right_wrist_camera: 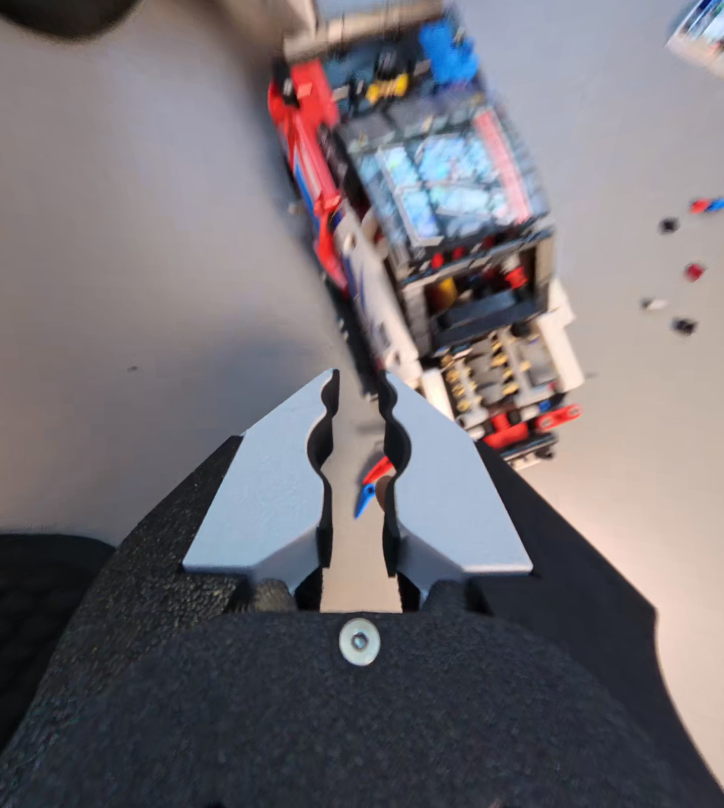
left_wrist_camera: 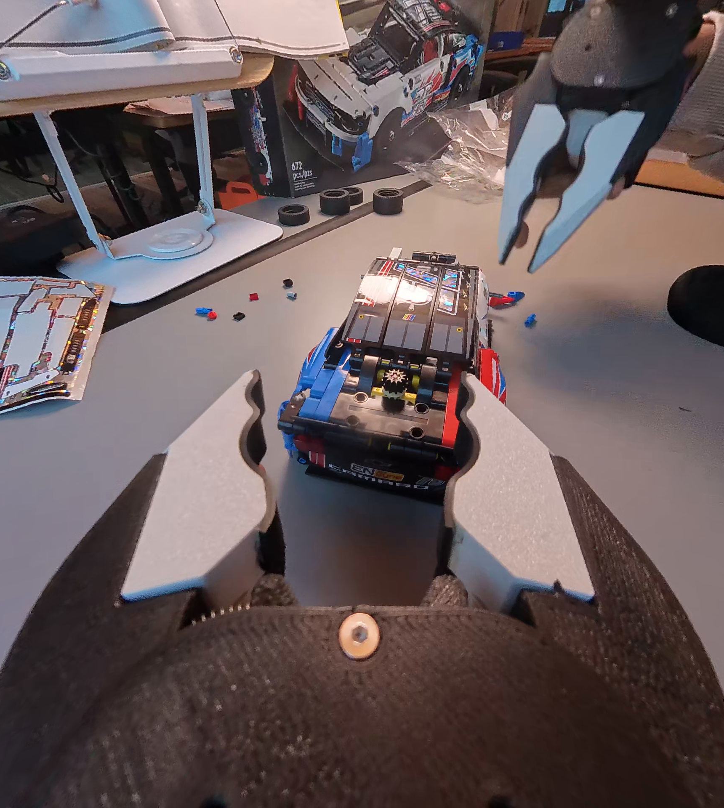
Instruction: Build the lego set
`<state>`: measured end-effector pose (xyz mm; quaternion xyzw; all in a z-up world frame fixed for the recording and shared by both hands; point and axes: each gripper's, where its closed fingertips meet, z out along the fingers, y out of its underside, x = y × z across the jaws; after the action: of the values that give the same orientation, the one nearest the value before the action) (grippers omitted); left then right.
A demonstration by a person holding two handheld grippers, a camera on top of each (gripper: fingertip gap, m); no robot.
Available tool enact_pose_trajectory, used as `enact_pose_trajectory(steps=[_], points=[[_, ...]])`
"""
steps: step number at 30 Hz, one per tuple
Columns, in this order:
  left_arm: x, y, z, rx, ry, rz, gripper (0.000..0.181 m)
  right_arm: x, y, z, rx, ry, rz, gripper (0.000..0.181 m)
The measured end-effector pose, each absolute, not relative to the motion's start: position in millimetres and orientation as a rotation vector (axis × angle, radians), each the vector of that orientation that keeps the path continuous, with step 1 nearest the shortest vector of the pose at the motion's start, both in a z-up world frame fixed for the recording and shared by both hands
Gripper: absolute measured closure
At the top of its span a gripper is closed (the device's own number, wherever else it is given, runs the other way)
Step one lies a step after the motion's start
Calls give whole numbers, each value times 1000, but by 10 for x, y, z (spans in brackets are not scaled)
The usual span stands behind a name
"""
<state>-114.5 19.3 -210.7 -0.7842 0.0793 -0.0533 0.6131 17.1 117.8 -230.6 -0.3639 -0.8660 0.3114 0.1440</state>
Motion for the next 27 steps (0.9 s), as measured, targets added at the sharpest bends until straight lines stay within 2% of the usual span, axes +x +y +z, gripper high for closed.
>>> enact_pose_trajectory(steps=[3,5,12,17,27], points=[[-1155,195,-2115,-1810,178,-126,94,-375,1310,-1878,-1034,-2338,994,171],[-1154,196,-2118,-1811,180,-124,94,-830,1544,-1823,-1077,-2247,907,170],[-1157,180,-2080,-1797,195,-103,92,-2014,2002,-2399,-1453,-2091,721,169],[-1173,173,-2076,-1796,192,-107,92,-2305,2083,-2676,-1584,-2080,654,169],[-1205,161,-2061,-1791,182,-116,92,-2367,2081,-2850,-1685,-2124,585,178]])
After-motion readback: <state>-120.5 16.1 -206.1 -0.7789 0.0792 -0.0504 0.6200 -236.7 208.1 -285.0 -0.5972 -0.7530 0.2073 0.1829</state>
